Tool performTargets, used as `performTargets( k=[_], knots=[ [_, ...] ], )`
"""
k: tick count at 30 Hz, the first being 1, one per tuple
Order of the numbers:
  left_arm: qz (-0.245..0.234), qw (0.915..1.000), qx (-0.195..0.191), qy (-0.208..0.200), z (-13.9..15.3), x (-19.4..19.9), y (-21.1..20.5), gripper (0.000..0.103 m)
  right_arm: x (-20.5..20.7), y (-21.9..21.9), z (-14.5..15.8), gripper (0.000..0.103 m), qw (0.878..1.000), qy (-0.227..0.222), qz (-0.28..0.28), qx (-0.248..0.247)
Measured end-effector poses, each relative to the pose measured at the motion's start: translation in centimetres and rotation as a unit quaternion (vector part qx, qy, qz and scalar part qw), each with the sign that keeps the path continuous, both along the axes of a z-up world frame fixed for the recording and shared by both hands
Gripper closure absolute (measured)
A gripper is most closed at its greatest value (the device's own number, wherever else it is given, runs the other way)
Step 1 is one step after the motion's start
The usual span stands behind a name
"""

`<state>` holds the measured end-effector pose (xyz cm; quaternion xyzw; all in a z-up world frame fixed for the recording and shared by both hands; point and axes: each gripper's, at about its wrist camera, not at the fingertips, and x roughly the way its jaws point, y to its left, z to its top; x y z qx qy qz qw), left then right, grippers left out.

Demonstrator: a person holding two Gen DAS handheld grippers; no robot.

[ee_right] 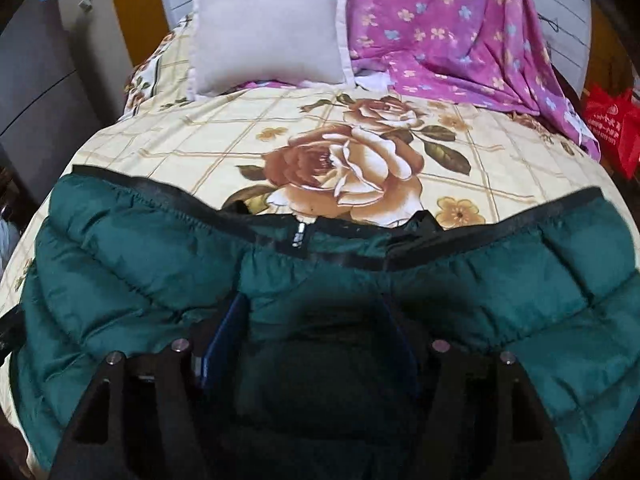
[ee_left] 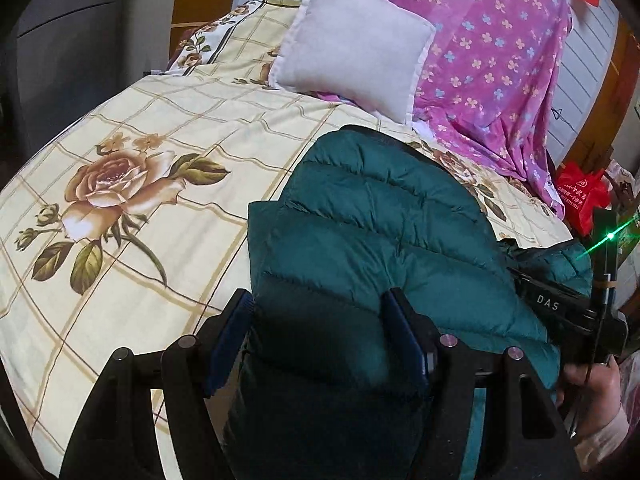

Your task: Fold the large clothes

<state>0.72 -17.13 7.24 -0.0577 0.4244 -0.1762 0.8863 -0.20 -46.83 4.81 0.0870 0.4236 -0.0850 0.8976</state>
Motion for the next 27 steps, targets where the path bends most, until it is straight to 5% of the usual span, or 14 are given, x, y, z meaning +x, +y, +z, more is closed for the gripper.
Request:
performTargets(
  k=[10, 19, 23, 27],
  knots=[
    [0.004, 0.9999, 0.010, 0.002, -0.2, -0.2, -0.1, 0.056, -1.2, 3.9, 6.2, 0.032, 0.997, -0.048, 0.051, 0.027],
    [0.006, 0.9997, 0.022, -0.001, -0.6, 0.1, -0.2, 0.056, 5.4, 8.0, 1.2, 0.032, 0.997, 0.027, 0.074, 0.018],
    [0.006, 0.9997, 0.024, -0.001, -0.5, 0.2, -0.3, 0.056, 5.8, 7.2, -0.2, 0.032, 0.997, 0.019, 0.064, 0.037],
    [0.007, 0.9998, 0.020, 0.000, -0.2, 0.1, -0.2, 0.056, 3.8, 6.4, 1.6, 0.032, 0.997, -0.005, 0.060, 0.052]
  ],
)
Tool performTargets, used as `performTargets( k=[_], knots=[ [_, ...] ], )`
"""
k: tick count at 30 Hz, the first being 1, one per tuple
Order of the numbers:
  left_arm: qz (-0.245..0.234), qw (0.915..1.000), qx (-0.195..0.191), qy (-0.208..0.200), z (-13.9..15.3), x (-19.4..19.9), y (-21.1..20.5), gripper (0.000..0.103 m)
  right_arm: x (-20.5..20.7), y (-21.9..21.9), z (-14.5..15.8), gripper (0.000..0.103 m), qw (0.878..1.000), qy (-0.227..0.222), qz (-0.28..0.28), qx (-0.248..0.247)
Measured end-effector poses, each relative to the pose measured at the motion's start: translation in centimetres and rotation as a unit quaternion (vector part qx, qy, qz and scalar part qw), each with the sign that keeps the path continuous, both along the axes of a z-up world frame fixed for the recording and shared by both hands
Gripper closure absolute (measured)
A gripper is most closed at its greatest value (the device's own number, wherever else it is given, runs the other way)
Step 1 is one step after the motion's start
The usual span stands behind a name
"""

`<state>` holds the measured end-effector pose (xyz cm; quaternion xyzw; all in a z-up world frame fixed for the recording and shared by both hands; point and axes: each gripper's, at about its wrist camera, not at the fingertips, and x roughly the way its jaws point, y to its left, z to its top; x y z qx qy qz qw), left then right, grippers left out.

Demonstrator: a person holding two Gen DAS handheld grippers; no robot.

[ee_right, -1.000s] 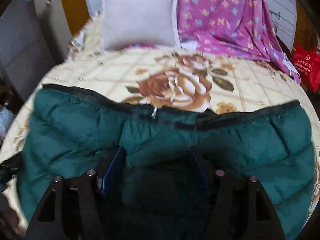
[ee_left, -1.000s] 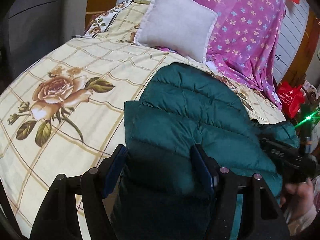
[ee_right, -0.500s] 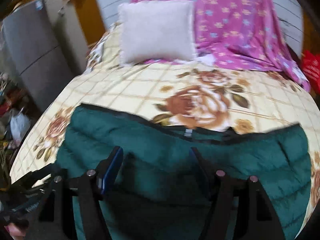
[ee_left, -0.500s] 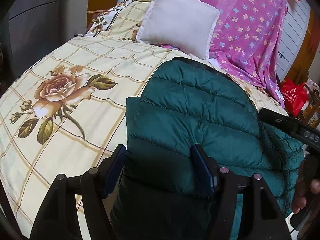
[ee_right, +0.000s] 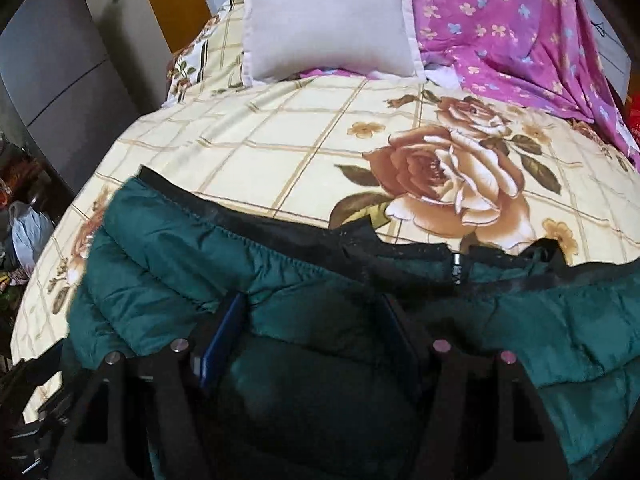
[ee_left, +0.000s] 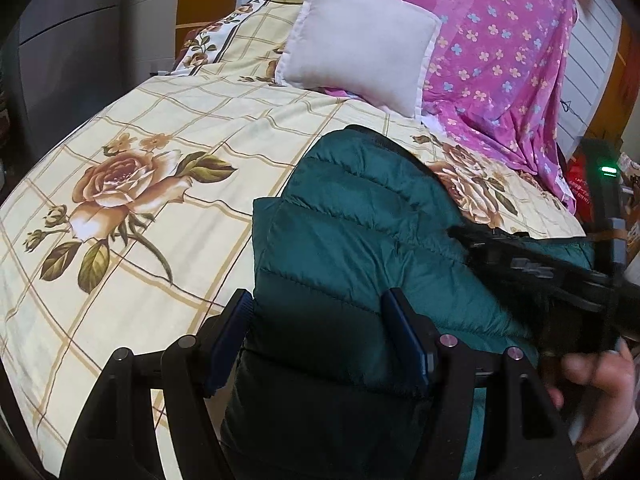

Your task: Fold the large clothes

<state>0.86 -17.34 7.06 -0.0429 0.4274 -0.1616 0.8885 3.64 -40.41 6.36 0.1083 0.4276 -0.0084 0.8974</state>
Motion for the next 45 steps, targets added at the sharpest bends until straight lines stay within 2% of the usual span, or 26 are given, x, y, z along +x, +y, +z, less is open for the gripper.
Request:
performTargets(
  k=[3, 9, 13, 16, 19, 23, 26, 30, 33, 36, 40, 45],
  knots=[
    [0.004, 0.9999, -0.009, -0.010, 0.6, -0.3, 0.2, 0.056, -2.6, -1.9, 2.2, 0.032, 1.000, -0.025, -0.010, -0.011],
    [0.007, 0.9997, -0.008, -0.020, 1.1, -0.5, 0.1, 0.056, -8.5, -9.3, 4.4, 0.032, 0.992, -0.016, -0.079, -0.102],
    [0.010, 0.9984, -0.001, -0.056, 2.1, -1.1, 0.0, 0.056, -9.9, -13.5, 3.6, 0.032, 0.984, 0.007, -0.121, -0.130],
    [0.004, 0.9978, 0.001, -0.066, 2.5, -1.4, -0.4, 0.056, -9.5, -15.1, 1.7, 0.031, 0.984, 0.024, -0.134, -0.117],
    [-0.005, 0.9976, 0.012, -0.068, 2.3, -1.5, -1.0, 0.056, -8.3, -15.5, -0.1, 0.029, 0.982, 0.028, -0.142, -0.117],
    [-0.013, 0.9979, 0.021, -0.059, 1.8, -1.4, -1.5, 0.056, -8.0, -15.2, -0.7, 0.028, 0.981, 0.023, -0.147, -0.127],
    [-0.012, 0.9982, 0.019, -0.055, 1.7, -1.4, -1.6, 0.056, -9.1, -14.9, 0.2, 0.028, 0.982, 0.015, -0.146, -0.122],
    [-0.014, 0.9979, 0.019, -0.060, 1.7, -1.6, -1.7, 0.056, -12.7, -14.2, 2.4, 0.028, 0.984, -0.019, -0.143, -0.101],
    [-0.017, 0.9976, 0.025, -0.061, 1.5, -1.6, -2.2, 0.056, -14.4, -13.9, 2.8, 0.028, 0.983, -0.013, -0.138, -0.119],
    [-0.021, 0.9969, 0.037, -0.066, 1.1, -1.6, -2.7, 0.056, -15.2, -14.6, 2.1, 0.028, 0.983, -0.007, -0.146, -0.111],
    [-0.032, 0.9954, 0.061, -0.067, 0.4, -1.5, -3.4, 0.056, -15.0, -15.5, 0.1, 0.026, 0.984, 0.009, -0.154, -0.086],
    [-0.043, 0.9943, 0.073, -0.065, -0.2, -1.2, -3.8, 0.055, -14.3, -15.6, -0.6, 0.023, 0.983, 0.017, -0.161, -0.088]
  ],
)
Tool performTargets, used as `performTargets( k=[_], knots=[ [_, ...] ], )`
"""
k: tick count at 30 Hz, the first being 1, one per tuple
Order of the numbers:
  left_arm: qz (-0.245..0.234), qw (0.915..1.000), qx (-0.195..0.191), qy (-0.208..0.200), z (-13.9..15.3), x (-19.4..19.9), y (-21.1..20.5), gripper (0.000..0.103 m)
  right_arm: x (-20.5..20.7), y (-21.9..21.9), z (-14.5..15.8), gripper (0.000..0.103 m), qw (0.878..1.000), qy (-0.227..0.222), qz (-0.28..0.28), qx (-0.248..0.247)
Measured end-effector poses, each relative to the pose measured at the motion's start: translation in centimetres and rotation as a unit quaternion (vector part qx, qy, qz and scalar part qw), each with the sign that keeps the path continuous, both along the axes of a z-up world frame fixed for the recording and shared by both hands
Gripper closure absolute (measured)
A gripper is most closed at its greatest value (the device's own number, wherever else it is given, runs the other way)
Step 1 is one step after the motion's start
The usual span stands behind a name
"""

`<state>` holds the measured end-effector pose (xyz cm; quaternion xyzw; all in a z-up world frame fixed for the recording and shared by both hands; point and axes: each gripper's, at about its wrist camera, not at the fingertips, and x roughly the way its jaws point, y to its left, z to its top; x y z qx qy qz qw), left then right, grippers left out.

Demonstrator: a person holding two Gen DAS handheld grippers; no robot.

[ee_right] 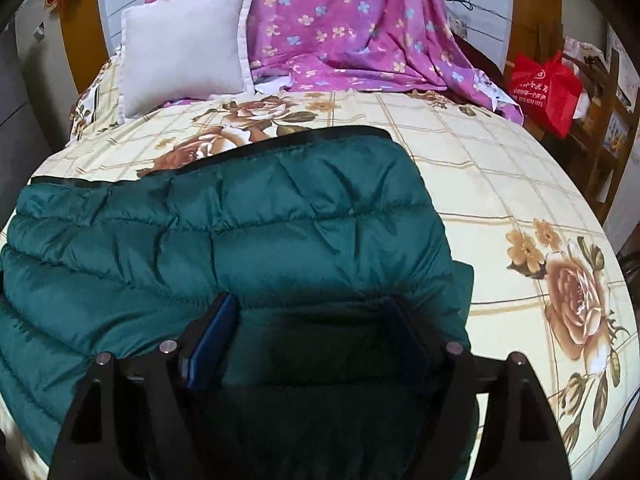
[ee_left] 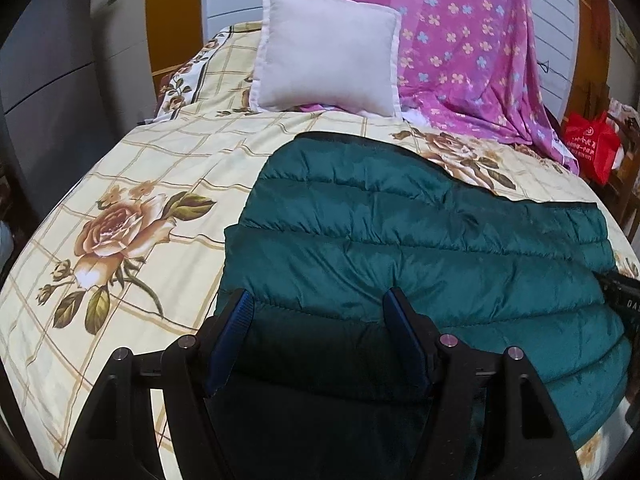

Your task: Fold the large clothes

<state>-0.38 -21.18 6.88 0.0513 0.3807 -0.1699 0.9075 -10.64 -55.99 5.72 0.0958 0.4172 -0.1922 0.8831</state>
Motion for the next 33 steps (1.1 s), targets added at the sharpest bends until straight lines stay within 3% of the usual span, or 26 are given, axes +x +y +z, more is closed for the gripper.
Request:
performTargets(
  k=[3, 8, 15, 22, 25, 28, 33],
  knots=[
    [-0.003, 1.0000, 0.001, 0.005, -0.1, 0.1, 0.0, 0.055, -0.5, 0.1, 0.9, 0.023, 1.000, 0.005, -0.004, 0.004],
    [-0.004, 0.9999, -0.003, 0.009, -0.2, 0.3, 0.1, 0.054, -3.7, 1.4, 3.0, 0.022, 0.999, -0.036, -0.001, 0.005],
    [-0.005, 1.0000, 0.006, -0.001, -0.4, 0.1, -0.1, 0.053, -3.5, 1.6, 0.4, 0.015, 1.000, -0.007, 0.000, 0.002],
    [-0.007, 1.0000, 0.003, 0.003, -0.3, 0.0, -0.2, 0.053, -4.4, 2.1, 1.8, 0.013, 1.000, -0.019, -0.002, -0.001],
    [-0.011, 0.9997, -0.018, 0.016, 0.0, 0.3, 0.5, 0.053, -5.6, 1.7, 2.3, 0.013, 0.999, -0.033, 0.001, 0.019],
    [-0.014, 0.9967, -0.068, 0.042, 0.4, 0.8, 2.0, 0.053, -6.7, 1.0, 2.6, 0.013, 0.999, -0.038, 0.000, 0.039],
    [-0.023, 0.9831, -0.154, 0.097, 0.5, 2.1, 4.5, 0.053, -7.8, -1.2, 2.7, 0.012, 0.996, -0.044, -0.017, 0.075]
  ],
)
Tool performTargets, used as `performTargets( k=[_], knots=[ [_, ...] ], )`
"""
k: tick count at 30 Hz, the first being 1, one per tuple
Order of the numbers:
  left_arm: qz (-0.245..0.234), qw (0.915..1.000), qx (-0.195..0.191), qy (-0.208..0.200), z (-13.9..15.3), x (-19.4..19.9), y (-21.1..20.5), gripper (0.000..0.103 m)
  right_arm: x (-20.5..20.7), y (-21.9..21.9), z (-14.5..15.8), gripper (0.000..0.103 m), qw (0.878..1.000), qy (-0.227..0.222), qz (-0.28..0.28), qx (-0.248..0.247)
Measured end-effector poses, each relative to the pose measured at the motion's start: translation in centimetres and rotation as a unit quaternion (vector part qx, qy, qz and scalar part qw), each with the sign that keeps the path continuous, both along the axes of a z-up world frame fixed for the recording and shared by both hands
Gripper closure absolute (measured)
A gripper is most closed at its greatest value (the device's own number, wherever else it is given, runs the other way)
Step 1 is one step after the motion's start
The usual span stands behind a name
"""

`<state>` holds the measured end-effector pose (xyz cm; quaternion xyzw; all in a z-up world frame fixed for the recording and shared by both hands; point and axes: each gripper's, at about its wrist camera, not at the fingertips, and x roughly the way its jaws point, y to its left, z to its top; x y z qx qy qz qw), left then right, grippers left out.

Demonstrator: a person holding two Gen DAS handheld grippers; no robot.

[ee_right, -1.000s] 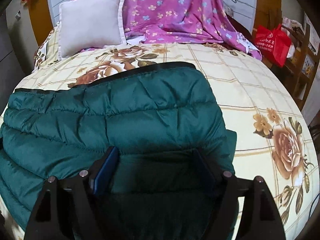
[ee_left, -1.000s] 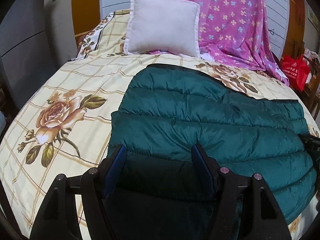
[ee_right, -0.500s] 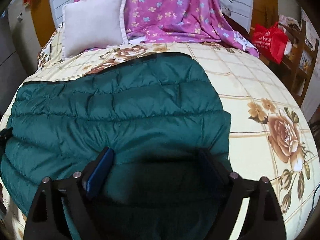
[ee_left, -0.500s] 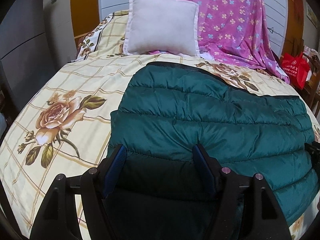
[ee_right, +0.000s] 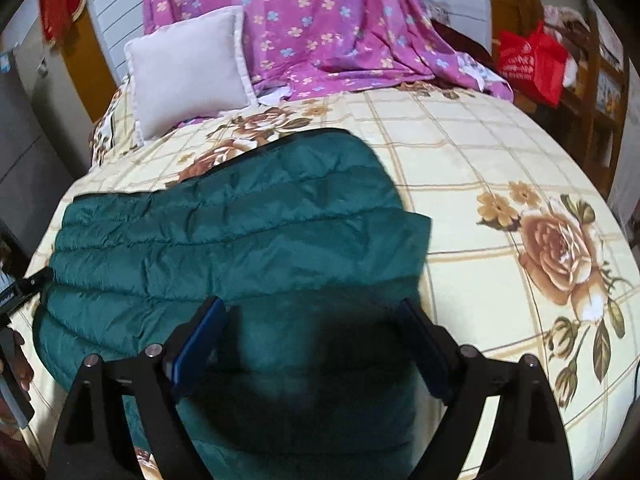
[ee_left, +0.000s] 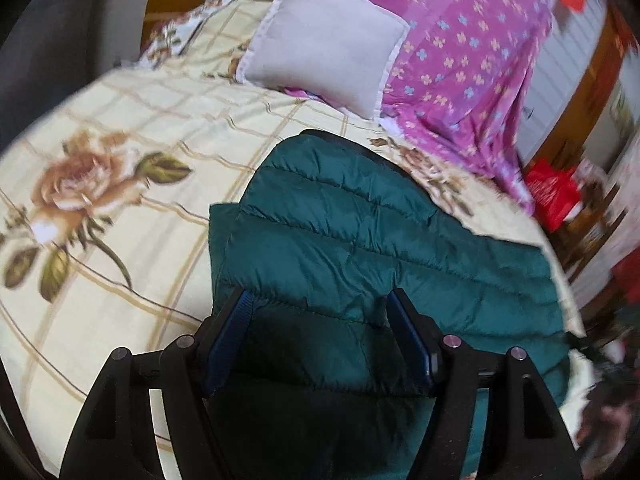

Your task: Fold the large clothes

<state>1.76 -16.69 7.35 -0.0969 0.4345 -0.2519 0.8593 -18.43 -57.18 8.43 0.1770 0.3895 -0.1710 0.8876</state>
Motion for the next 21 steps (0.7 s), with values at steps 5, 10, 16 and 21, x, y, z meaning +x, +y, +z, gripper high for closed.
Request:
performTargets(
  k=[5, 10, 16, 21],
  knots=[
    [0.004, 0.9952, -0.082, 0.053, -1.1, 1.5, 2.3, 0.051, 0.2, -3.5, -2.9, 0.004, 0.994, 0.007, 0.001, 0.107],
    [-0.010, 0.9885, -0.130, 0.077, -2.0, 2.5, 3.2, 0.046, 1.4, -5.0, -5.8, 0.000, 0.983, -0.015, 0.023, 0.184],
    [0.024, 0.9828, -0.167, 0.074, -1.4, 3.0, 5.7, 0.045, 2.9, -4.2, -6.2, 0.000, 0.985, -0.008, 0.044, 0.167],
    [0.054, 0.9794, -0.154, 0.118, -3.7, 4.1, 6.8, 0.042, 2.9, -4.3, -6.0, 0.000, 0.985, -0.002, 0.047, 0.168]
  ],
)
